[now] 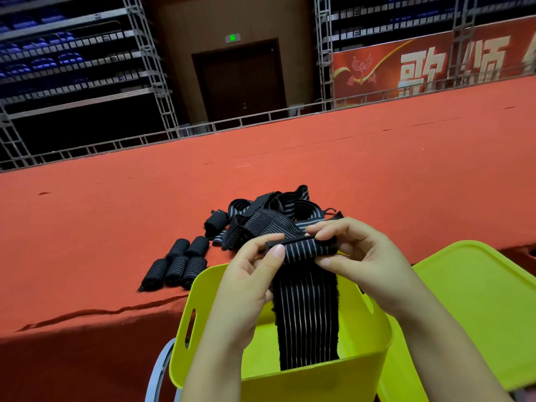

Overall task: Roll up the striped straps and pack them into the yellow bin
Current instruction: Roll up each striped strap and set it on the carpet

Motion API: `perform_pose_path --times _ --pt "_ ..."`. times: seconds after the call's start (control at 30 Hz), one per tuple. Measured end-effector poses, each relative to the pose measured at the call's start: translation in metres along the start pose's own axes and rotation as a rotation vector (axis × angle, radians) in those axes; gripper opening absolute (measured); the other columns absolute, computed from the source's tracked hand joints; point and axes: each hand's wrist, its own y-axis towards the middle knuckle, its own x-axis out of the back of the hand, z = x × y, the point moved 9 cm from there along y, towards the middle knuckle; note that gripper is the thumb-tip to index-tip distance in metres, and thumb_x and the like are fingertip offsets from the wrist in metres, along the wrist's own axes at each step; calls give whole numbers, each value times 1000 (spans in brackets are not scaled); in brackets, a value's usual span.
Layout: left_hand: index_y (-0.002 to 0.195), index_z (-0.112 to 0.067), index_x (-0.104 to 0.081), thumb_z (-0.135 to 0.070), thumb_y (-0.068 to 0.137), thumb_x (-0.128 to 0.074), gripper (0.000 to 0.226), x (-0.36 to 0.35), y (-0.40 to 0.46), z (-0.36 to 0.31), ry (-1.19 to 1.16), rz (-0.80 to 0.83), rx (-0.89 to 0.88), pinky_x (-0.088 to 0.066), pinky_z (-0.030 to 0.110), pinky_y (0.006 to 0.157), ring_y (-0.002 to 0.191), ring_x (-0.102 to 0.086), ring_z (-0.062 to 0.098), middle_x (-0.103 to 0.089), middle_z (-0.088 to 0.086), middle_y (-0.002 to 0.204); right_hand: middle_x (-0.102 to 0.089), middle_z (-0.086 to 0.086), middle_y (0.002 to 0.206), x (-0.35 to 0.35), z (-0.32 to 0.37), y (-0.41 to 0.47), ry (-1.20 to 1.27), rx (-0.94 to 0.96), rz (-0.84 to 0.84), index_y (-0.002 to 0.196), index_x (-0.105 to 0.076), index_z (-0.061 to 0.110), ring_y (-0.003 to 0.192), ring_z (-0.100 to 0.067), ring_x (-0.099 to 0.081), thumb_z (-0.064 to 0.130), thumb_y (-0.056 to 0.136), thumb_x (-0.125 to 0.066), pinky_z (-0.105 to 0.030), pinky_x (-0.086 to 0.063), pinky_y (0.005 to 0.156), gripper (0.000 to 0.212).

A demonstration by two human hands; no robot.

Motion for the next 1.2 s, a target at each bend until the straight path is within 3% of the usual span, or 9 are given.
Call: perform_pose_path --times 0.13,0.27,0.37,0.5,0.67,0.87,0.97,1.07,1.2 --pt "105 -35 -70 -47 65 -72 42 1 -3 -6 -34 -15 -49 -33 44 74 87 -49 26 -56 10 93 -67 0 117 0 -2 0 90 -39 14 88 -72 26 110 -12 -63 24 73 -77 -24 -50 87 15" --pt "112 -29 -67 -30 75 -70 37 1 -2 -8 -39 1 -79 -42 44 75 89 -59 23 -68 4 94 -68 -2 112 0 -11 0 106 -127 14 102 -71 28 99 -15 -66 58 60 -80 -37 -54 85 53" --pt "118 -21 -61 -17 83 -69 36 -1 -3 -11 -36 36 -93 -55 29 79 98 -68 16 -74 2 103 -64 -10 115 2 -15 -1 100 -185 -5 105 -71 29 99 -12 -65 43 66 -80 -34 -56 81 42" --pt "120 -20 -60 -11 79 -68 42 0 -4 -11 2 53 -122 -54 25 80 102 -68 15 -73 2 106 -68 2 115 2 -19 -1 85 -205 13 110 -69 31 100 -14 -64 56 54 -84 -42 -50 90 63" --pt "115 -23 -64 -10 76 -64 42 2 -1 -9 40 56 -156 -53 26 81 103 -66 19 -72 5 104 -68 2 119 2 -19 -3 114 -224 1 115 -64 21 104 -18 -65 14 77 -73 -41 -51 92 39" --pt "103 -34 -72 -7 72 -66 41 1 -3 -11 93 72 -176 -53 24 79 93 -66 14 -73 0 95 -68 -2 113 -2 -26 -5 65 -309 36 117 -61 21 94 -11 -67 21 76 -75 -34 -55 80 43" --pt "116 -34 -66 -8 68 -71 55 5 -2 -8 59 15 -141 -55 29 85 99 -69 18 -71 5 111 -69 -7 113 2 -27 -4 52 -273 3 113 -63 19 93 -15 -67 18 72 -70 -38 -55 81 42" --pt "127 -33 -55 -14 66 -73 66 6 -1 -4 32 3 -70 -54 34 86 95 -71 15 -69 3 118 -68 -8 113 5 -20 -2 83 -169 -7 110 -64 19 96 -17 -66 9 73 -76 -29 -55 79 40" --pt "133 -26 -48 -24 72 -70 65 -1 -3 0 36 55 19 -45 56 98 103 -69 16 -72 1 113 -70 1 104 7 -9 2 83 -46 -31 104 -64 18 96 -12 -64 4 69 -70 -22 -51 81 38"
